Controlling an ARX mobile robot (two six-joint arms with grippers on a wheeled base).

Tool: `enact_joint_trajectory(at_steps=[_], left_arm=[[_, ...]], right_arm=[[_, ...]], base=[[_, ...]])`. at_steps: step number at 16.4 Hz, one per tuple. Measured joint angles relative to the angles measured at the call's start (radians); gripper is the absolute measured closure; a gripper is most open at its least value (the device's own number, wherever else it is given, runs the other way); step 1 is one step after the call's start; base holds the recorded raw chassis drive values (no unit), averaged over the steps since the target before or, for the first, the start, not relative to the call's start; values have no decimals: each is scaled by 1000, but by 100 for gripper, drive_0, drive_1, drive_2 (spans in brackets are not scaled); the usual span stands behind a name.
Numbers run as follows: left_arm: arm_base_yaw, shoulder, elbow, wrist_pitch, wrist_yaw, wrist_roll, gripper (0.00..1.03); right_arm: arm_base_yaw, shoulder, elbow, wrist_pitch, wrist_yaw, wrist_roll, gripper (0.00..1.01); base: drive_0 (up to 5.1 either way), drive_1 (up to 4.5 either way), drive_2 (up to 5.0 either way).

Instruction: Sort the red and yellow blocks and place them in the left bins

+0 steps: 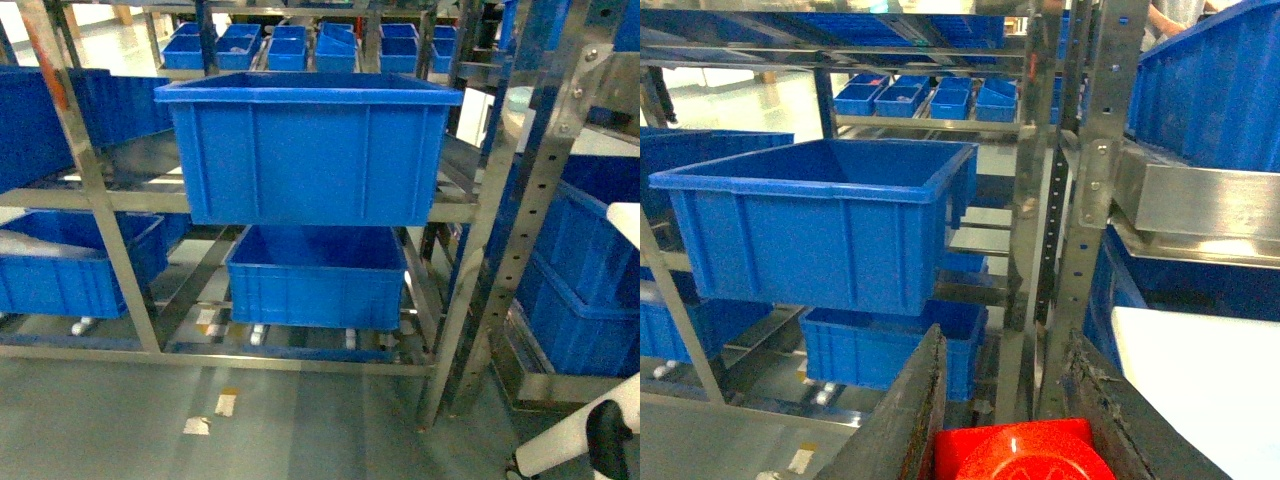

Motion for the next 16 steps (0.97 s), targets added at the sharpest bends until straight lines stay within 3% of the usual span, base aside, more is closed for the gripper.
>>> enact_joint_trajectory(at_steps=[16], left_arm=[[0,0,2,3,0,0,76]], right_arm=[[0,3,-2,1,0,0,73]], base=[[-483,351,127]])
